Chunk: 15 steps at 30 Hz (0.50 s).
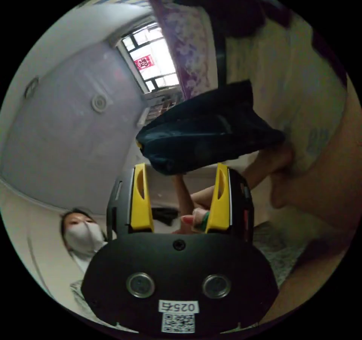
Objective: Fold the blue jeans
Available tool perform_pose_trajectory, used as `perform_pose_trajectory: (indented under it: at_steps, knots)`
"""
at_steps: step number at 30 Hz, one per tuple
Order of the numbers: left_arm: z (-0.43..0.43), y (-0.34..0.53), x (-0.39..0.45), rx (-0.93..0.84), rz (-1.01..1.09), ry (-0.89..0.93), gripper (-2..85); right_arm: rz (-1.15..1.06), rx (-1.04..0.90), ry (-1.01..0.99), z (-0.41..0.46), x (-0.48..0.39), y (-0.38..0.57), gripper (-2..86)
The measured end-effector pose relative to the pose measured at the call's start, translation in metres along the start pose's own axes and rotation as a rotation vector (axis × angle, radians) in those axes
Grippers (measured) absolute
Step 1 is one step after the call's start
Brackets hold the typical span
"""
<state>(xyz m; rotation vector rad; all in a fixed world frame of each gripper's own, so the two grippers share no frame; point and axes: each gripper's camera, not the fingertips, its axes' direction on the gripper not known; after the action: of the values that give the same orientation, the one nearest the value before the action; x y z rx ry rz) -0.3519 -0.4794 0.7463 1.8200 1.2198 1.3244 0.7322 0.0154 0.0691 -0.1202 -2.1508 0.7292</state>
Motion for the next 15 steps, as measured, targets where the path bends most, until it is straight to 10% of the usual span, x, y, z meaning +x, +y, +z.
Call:
perform_pose_trajectory:
  at_steps: [15]
  knots:
    - [-0.08, -0.099, 0.277, 0.146, 0.283, 0.017, -1.1, 0.661, -0.355, -0.567, 0.128, 0.075, 0.006, 19.9]
